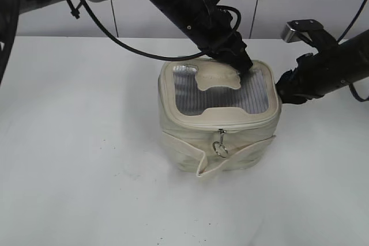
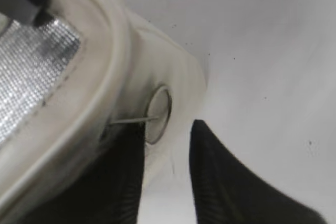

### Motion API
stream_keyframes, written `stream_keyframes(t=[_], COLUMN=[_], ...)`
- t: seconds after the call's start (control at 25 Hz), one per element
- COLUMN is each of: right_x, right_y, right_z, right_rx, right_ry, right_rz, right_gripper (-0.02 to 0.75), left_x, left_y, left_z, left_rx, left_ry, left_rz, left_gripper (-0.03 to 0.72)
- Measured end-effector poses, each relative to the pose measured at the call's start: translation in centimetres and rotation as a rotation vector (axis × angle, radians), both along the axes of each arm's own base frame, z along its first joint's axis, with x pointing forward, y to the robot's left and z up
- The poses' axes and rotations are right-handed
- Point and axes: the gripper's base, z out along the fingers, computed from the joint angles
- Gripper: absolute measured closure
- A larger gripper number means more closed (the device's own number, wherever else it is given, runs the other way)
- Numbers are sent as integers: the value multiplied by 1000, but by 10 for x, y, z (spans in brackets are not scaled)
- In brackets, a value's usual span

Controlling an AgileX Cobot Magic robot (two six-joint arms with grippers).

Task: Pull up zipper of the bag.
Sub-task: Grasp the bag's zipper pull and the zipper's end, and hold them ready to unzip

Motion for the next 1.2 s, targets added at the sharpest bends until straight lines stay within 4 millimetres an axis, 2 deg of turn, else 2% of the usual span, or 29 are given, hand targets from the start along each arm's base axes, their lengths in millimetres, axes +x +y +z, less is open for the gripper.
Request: stream_keyframes(t=[0.08, 0.16, 0.4, 0.68, 1.2], right_x=[1, 1, -4, -19, -40], right_y=[1, 1, -4, -9, -5], right_z=[-2, -2, 18, 38, 45], right_rx=[10, 20, 47, -6, 23], right_ry=[3, 12, 64, 116, 286], right_rz=[-6, -24, -144, -147, -98], right_gripper=[665, 731, 733, 733, 733], left_x=[0, 0, 0, 0, 0], left_y=[0, 0, 0, 0, 0], left_z=[0, 0, 0, 0, 0], left_rx=[0, 0, 0, 0, 0], left_ry=[0, 0, 0, -1, 11], left_rz=[0, 0, 0, 0, 15], left_gripper=[646, 646, 646, 646, 649])
